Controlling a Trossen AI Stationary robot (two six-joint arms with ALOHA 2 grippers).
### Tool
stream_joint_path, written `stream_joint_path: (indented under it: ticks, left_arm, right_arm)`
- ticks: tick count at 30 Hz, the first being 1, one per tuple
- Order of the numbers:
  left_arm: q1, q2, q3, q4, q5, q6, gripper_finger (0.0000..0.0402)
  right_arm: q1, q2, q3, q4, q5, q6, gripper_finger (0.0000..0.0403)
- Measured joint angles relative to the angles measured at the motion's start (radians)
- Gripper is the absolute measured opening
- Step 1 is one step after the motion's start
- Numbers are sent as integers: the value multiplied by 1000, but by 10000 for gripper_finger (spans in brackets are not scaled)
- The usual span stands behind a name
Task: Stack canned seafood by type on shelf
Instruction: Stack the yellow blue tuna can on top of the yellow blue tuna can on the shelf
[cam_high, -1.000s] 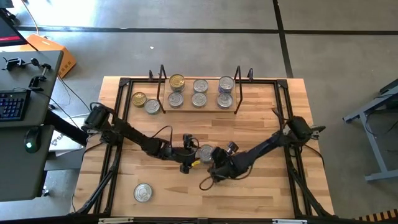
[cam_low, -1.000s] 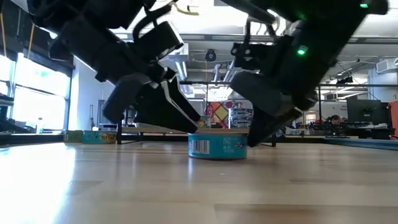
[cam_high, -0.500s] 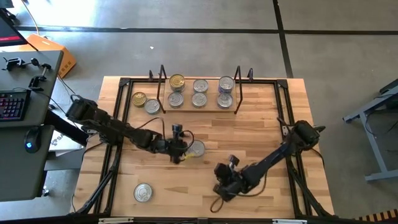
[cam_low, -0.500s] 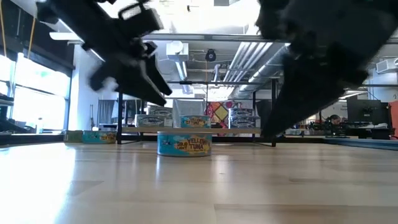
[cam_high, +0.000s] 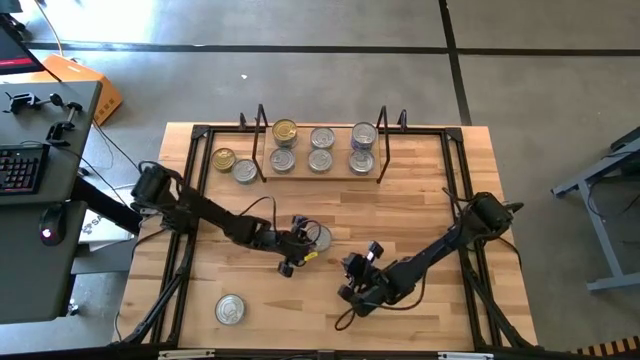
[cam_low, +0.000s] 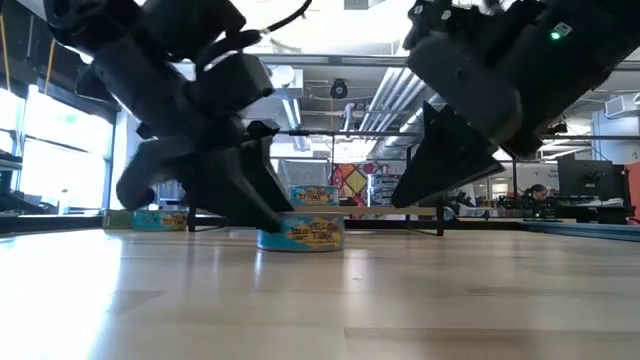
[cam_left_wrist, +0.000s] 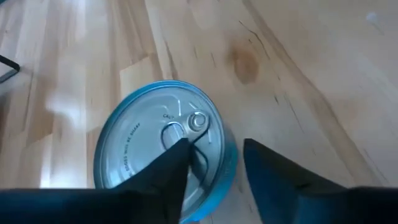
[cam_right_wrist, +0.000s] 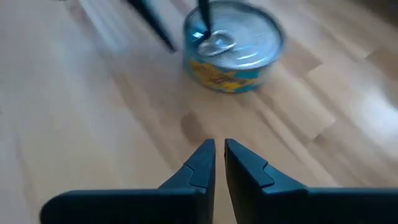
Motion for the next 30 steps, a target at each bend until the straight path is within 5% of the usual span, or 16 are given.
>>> stream_joint_path:
  ticks: [8,18,23,30]
  left_arm:
    - [18,23,18,-10,27,0,13]
    - [20,-98,9,-50,52,-67,1]
    - [48,-147,6,-48,126,-109,1]
    - [86,-149,6,-39,207,-134,0]
  right_arm:
    - [-41,0,0,129,-108,-230,31]
    - [-79,-27,20,161,-229,-651,157]
    - [-61,-16,23,204,-123,-944,209]
    - [-62,30,23,307,70,-1141,218]
